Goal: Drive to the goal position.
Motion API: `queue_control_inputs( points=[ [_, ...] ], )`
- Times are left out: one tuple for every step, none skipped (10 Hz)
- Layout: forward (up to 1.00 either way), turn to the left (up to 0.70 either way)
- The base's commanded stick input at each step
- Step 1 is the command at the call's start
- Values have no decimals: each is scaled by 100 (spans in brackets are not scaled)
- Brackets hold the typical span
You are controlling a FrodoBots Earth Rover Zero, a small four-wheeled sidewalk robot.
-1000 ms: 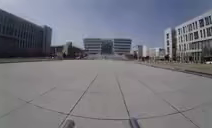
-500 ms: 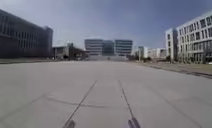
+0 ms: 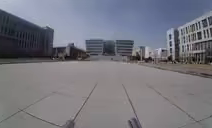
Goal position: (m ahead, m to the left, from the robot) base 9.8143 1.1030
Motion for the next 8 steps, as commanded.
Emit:
queue_control_inputs(
  points=[
    [100,0],
    [100,0],
    [100,0],
    [100,0],
    [100,0],
    [100,0],
    [100,-24],
    [100,-27]
  ],
)
